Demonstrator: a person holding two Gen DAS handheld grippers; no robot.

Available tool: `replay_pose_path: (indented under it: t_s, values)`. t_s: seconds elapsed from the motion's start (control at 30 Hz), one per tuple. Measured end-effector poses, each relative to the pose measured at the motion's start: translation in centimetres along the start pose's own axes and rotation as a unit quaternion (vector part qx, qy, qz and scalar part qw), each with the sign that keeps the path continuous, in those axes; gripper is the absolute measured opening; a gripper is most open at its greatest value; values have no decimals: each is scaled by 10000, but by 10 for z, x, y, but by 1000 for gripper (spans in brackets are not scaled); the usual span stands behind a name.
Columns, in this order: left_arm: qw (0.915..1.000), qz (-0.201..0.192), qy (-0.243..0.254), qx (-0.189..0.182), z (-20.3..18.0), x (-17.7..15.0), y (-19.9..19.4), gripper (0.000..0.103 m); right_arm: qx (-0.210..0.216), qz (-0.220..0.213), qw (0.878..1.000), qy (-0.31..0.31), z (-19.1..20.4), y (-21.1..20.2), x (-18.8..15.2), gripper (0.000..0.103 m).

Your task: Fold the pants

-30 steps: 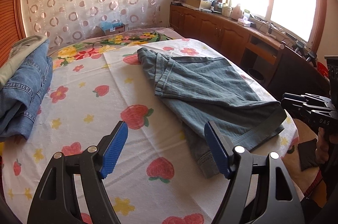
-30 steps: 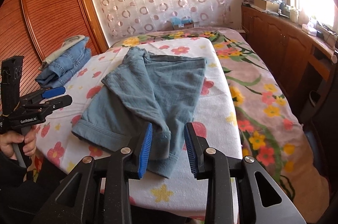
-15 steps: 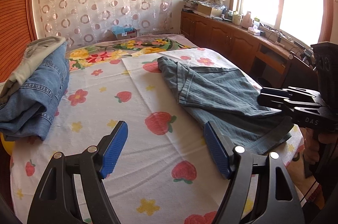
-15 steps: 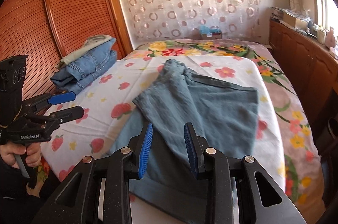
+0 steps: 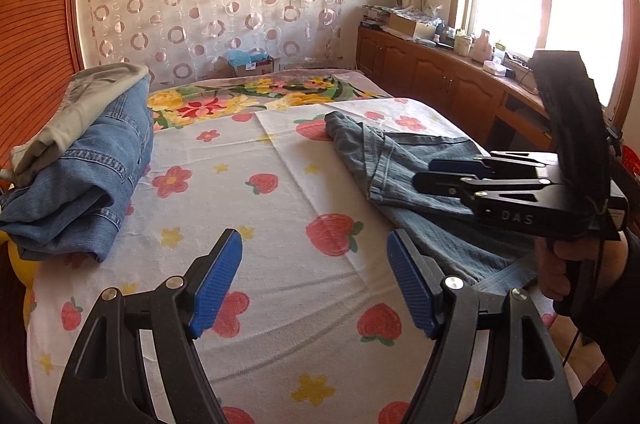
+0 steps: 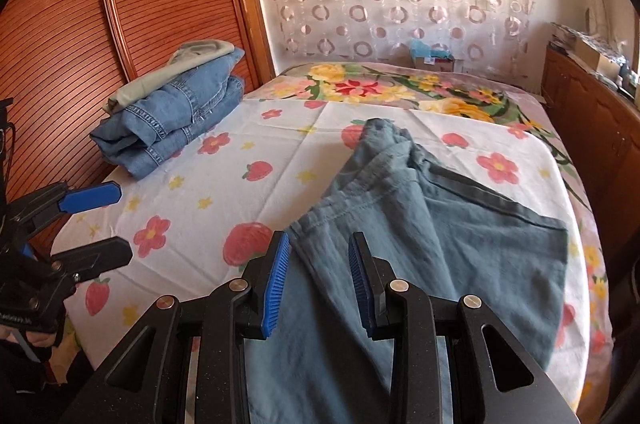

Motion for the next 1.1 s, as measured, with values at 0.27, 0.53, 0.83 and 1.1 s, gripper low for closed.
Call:
replay_pose_path:
  t_s: [0.27, 0.53, 0.83, 1.1]
  values:
    - [10000, 40, -51, 24, 7, -3, 2, 76, 48, 329, 9988, -355, 11, 44, 3, 32]
    - [9999, 87, -104, 16, 9, -7, 5, 76, -144, 682, 9960, -561, 16, 64, 4, 20]
    - [9999, 95, -92, -1, 7, -8, 5, 76, -105, 221, 9995, -209, 3, 40, 14, 0]
    - [9999, 109, -76, -47, 1, -10, 6, 76, 81, 275, 9991, -299, 8, 35, 11, 1]
Point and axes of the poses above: each gripper's, at about its wrist camera, not at the fingertips, and y roughly the way its jaws point, z to its left, x to its top, the point moved 2 cm from there along y, roughly the way its jaws point, and after that the axes turned 8 degrees about -z, right-handed, at the moved point
